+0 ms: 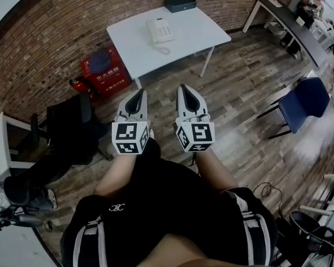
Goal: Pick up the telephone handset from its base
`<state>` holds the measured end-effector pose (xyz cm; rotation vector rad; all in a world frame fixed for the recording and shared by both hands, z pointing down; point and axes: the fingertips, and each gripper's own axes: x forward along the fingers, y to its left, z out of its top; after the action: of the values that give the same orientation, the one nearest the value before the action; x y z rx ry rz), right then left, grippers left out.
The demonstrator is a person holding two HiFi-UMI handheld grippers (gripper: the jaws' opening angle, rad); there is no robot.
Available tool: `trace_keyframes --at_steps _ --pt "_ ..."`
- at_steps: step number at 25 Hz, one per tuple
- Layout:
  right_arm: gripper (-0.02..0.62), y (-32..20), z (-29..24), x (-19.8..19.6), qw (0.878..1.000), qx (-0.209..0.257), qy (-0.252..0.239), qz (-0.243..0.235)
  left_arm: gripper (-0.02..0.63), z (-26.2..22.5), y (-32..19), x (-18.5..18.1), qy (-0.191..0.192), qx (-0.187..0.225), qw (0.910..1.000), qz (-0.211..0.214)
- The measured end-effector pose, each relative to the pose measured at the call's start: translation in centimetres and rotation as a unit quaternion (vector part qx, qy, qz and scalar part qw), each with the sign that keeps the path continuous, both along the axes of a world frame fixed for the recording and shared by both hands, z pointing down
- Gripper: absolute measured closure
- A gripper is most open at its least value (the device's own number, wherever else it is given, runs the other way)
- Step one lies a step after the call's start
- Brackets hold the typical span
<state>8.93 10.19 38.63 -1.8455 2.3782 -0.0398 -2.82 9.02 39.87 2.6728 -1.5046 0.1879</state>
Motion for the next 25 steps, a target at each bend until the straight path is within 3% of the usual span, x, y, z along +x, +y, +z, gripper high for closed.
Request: trace_keyframes --at_steps 5,12,19,25 --pt "0.597 -0.2 -0.1 1.3 1.000 0.009 0.001 0.004 0.606 -0.6 -0.6 1.7 -0.005 0.020 0.9997 0.011" --pt "0.597 -3.6 0.2 2.6 1.000 0.010 0.007 0.012 0.604 0.3 -4.3 2.7 0.014 0.009 0.9996 0.021" --pt "0.597 -9.0 0.7 3.0 1.000 0.008 0.016 0.007 0.606 1.2 -9.9 3.3 0.026 0.006 0.9994 0.022" --pt "0.597 -16.5 0.8 2.5 0.999 0.004 0.032 0.001 0.606 1.5 -17.7 3.2 0.031 0.000 0.9993 0.020"
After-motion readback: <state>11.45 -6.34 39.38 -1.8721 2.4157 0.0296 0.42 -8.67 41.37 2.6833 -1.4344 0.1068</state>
